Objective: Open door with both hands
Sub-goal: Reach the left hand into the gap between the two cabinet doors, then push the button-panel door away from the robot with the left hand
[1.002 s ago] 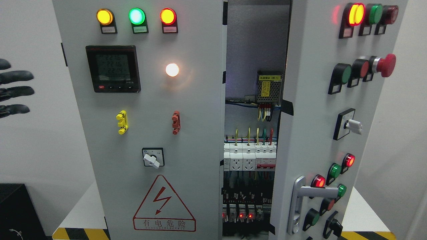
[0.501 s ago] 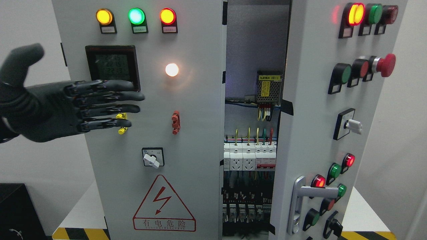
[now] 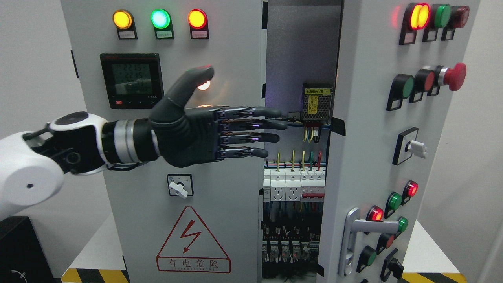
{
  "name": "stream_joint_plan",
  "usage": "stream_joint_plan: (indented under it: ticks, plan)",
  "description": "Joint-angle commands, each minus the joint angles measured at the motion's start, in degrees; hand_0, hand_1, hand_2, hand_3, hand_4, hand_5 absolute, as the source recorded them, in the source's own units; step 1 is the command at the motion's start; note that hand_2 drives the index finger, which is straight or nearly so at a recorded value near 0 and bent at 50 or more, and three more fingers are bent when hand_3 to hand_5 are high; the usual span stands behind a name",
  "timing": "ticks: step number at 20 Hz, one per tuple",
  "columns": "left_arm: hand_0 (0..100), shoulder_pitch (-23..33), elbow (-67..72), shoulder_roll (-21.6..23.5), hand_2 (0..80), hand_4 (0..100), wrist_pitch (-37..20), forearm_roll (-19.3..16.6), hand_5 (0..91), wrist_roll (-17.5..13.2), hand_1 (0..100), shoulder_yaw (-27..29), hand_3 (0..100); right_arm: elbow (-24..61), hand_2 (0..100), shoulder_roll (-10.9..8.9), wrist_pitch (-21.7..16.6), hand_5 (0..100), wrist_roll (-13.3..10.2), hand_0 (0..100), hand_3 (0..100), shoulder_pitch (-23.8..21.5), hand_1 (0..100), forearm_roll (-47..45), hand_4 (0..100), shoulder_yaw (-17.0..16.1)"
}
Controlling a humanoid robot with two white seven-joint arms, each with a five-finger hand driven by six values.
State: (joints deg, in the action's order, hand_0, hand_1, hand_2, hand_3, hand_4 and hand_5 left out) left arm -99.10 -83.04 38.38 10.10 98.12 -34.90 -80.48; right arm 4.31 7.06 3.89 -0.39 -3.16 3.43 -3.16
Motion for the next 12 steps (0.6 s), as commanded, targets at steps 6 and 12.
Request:
stream_joint_plan:
  ticks: [6,12]
  plan:
    - [0,-0.04,3.33,-25.19,0.0,0,-0.08,1.46,0.0,7.74,0,3.05,0,0.0,0,0.05,-0.03,0,-0.05,0,0,0.0,0,0.0,0,0.0]
    - [0,-0.04,3.06,-30.9,0.0,0,-0.08,0.67,0.0,16.87,0,3.05,0,0.0,0,-0.03,-0.03,0,-0.05,0,0,0.0,0,0.0,0,0.0]
